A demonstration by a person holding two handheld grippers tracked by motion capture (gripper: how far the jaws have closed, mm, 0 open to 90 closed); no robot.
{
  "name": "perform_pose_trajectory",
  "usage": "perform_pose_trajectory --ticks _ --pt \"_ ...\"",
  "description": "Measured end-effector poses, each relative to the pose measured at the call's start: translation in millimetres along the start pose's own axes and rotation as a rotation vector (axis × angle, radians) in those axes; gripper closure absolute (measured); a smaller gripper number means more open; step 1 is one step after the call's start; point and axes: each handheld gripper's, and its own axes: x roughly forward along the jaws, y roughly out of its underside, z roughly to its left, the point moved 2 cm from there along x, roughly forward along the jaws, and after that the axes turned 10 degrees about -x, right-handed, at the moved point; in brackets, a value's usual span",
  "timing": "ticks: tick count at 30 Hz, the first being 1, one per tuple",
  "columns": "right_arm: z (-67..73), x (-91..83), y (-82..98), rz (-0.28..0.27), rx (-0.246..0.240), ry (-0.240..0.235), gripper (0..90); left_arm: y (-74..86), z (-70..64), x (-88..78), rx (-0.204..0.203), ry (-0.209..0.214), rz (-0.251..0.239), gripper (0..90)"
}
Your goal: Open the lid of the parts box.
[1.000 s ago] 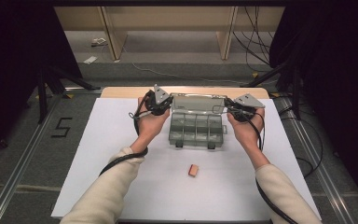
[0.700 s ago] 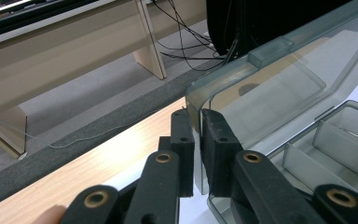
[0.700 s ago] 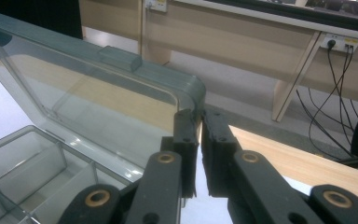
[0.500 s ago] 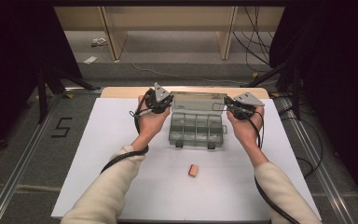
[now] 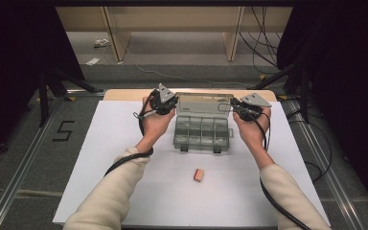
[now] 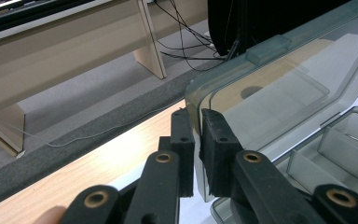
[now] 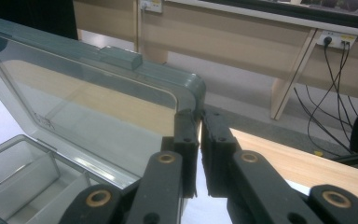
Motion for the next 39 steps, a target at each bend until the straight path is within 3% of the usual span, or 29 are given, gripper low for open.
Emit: perform_pose_trajectory --ticks 14,33,39 --pt "-1.0 3.9 -1.0 0.000 0.015 0.008 86.0 -2.2 1.2 4.7 -0.018 0.003 -0.005 83.5" --pt "-0.8 6.6 -1.0 -0.003 0.029 0.017 86.0 -0.8 2.8 8.9 -0.131 -0.015 -0.024 85.3" --pt "-1.3 8.3 -1.4 -0.003 0.035 0.020 86.1 -1.3 3.5 9.6 -0.140 -0.016 -0.019 85.5"
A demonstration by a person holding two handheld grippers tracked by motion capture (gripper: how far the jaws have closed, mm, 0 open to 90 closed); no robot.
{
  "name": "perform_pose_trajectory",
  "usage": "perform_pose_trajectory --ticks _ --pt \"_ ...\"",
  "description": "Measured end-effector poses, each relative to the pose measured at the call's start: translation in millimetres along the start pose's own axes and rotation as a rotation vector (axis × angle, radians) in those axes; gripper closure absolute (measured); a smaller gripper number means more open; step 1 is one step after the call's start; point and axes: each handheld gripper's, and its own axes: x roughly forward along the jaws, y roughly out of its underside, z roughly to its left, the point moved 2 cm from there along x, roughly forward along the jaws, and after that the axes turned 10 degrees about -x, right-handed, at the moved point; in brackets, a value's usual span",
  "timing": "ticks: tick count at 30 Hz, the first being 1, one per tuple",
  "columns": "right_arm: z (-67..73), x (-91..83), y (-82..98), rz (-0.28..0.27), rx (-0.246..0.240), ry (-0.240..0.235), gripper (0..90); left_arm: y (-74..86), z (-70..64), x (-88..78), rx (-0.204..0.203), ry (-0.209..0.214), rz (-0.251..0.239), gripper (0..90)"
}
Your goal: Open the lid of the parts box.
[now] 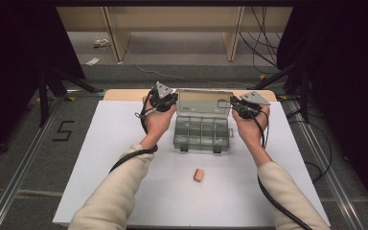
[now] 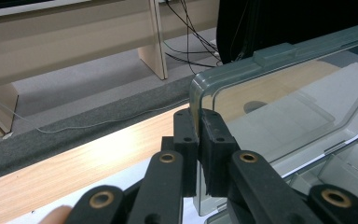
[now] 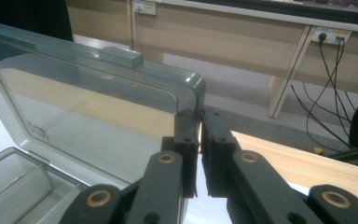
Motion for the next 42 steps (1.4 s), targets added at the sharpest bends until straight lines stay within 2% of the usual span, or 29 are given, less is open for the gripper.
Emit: perform_pose_trajectory --ticks 8,42 --pt "0.0 1.3 -0.2 0.000 0.005 0.002 86.1 -0.6 0.7 2.1 -0.030 -0.004 0.001 86.1" --pt "-1.9 9.7 -0.2 -0.004 0.023 0.016 86.0 -3.2 2.9 10.5 -0.031 -0.014 0.005 85.5"
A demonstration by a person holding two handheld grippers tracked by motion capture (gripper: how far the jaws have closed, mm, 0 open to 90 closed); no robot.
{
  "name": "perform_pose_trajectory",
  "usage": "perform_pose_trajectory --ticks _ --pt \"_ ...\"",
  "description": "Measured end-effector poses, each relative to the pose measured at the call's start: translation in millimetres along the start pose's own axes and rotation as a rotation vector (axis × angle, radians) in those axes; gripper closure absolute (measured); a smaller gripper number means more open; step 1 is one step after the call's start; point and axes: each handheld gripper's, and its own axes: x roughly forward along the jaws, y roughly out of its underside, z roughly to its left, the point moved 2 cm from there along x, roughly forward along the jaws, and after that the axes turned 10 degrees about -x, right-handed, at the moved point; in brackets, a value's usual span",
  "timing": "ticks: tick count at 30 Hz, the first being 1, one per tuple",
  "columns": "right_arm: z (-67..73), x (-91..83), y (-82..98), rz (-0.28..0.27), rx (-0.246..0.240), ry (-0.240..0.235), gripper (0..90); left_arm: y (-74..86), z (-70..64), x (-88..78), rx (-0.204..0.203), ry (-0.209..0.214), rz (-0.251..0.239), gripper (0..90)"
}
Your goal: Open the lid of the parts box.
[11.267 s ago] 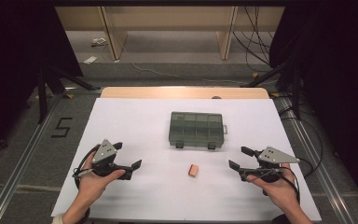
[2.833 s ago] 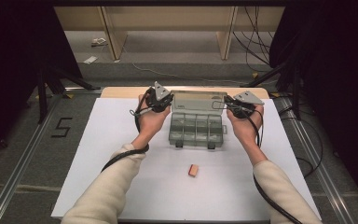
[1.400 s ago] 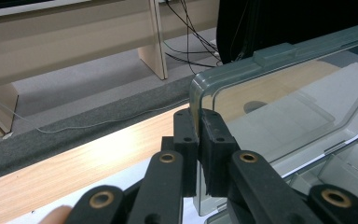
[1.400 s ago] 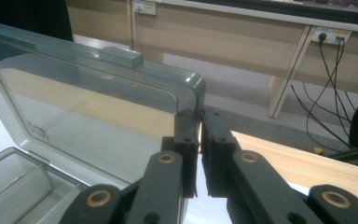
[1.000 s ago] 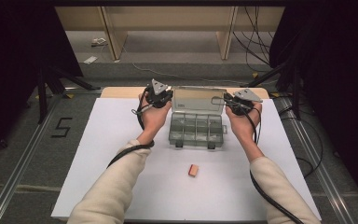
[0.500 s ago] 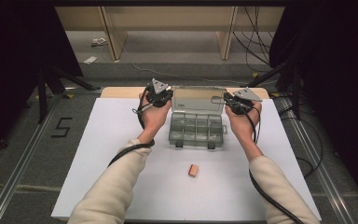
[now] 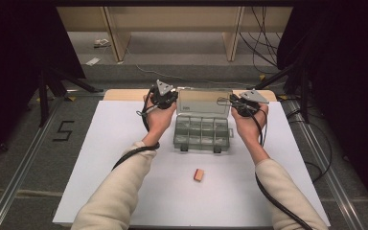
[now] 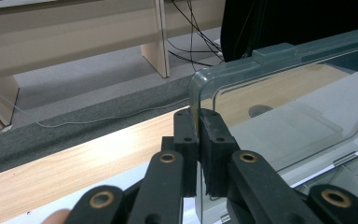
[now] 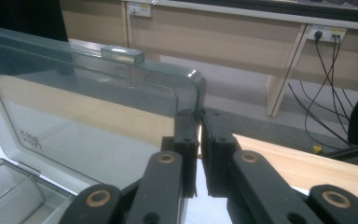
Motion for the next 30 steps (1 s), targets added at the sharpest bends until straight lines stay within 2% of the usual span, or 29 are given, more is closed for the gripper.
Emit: perform_pose_trajectory --ticks 30 --pt "-1.7 9.8 5.3 0.009 0.023 0.003 85.8 6.6 3.1 12.0 0.009 -0.008 0.008 83.9"
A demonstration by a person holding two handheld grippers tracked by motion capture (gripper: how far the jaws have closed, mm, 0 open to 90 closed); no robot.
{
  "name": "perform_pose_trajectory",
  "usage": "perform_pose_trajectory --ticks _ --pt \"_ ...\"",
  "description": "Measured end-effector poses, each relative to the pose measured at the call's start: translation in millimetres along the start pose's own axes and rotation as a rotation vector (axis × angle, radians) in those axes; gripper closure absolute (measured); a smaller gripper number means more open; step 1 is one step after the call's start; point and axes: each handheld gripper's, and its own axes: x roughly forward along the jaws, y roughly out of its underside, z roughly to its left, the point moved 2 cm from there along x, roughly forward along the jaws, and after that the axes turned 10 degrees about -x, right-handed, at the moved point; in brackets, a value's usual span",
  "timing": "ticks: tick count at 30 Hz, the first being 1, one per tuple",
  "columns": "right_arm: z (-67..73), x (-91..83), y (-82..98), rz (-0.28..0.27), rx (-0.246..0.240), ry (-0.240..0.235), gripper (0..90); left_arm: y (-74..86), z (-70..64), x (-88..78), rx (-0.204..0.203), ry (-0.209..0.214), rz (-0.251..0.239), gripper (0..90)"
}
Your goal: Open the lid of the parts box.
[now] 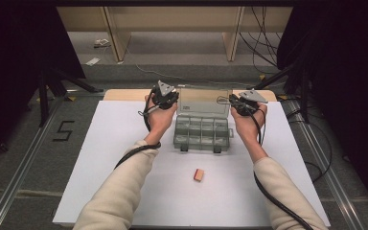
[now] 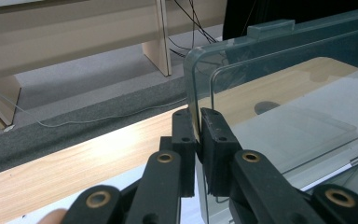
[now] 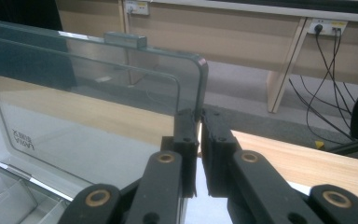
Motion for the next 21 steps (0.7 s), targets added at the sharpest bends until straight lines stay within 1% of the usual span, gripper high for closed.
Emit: perform_pose_trajectory --ticks 13,21 --pt "0.4 2.7 3.7 0.014 -0.003 0.000 86.0 2.2 0.5 2.7 0.002 -0.002 0.010 83.6" --pt "-0.2 5.2 7.5 0.030 0.001 -0.008 86.0 6.7 1.2 6.6 0.004 -0.005 0.026 83.3"
